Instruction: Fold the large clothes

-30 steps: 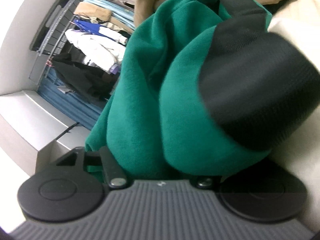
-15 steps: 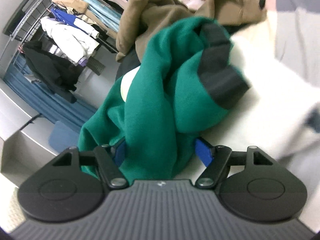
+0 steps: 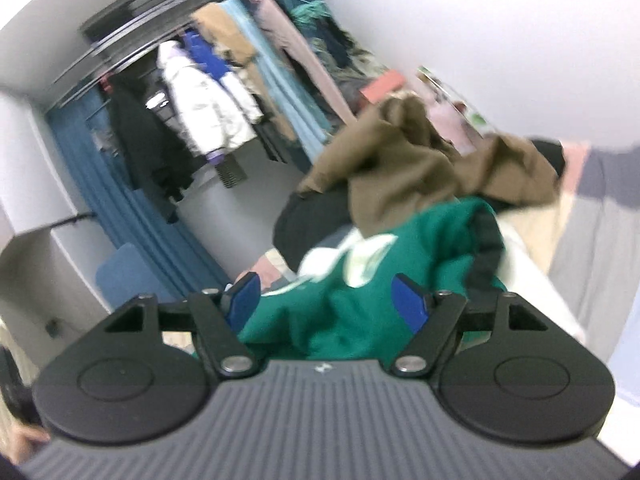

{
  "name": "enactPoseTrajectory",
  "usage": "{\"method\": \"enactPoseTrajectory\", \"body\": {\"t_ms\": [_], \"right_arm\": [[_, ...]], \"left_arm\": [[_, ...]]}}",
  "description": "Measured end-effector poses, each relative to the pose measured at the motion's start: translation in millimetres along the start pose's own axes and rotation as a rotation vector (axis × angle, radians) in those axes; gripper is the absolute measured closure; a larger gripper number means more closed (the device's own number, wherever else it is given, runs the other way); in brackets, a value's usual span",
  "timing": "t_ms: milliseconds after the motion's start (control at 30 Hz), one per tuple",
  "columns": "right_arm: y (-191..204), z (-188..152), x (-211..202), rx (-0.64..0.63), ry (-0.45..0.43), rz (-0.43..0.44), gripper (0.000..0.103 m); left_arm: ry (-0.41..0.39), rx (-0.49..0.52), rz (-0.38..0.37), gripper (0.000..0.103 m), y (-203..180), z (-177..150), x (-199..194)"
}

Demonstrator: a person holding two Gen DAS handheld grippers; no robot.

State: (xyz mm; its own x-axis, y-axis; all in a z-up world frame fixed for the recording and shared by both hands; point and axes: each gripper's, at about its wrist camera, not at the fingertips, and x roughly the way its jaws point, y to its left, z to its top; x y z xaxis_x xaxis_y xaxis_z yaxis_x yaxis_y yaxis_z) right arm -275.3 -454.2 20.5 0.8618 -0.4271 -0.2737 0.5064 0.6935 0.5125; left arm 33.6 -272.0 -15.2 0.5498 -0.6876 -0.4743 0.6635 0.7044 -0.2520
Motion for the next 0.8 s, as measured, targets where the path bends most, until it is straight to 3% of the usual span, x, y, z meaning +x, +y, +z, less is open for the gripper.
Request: {"method": "enactPoseTrajectory", "body": {"t_ms": [333, 567, 800], "right_arm": [[76, -4, -25, -0.197, -0.023, 0.019, 0.028], [104, -26, -28, -0.273, 0.014, 0.011, 0.028], [119, -54, -28, -0.313, 0.081, 0.006, 0.028]], "left_arm": [[-0.131, 0.126, -0.014, 0.018, -39, -8, -76], [-0.16, 0.142, -0.024, 0.018, -48, -27, -107], [-0.16, 0.158, -0.044, 0.01, -56, -43, -128]]}}
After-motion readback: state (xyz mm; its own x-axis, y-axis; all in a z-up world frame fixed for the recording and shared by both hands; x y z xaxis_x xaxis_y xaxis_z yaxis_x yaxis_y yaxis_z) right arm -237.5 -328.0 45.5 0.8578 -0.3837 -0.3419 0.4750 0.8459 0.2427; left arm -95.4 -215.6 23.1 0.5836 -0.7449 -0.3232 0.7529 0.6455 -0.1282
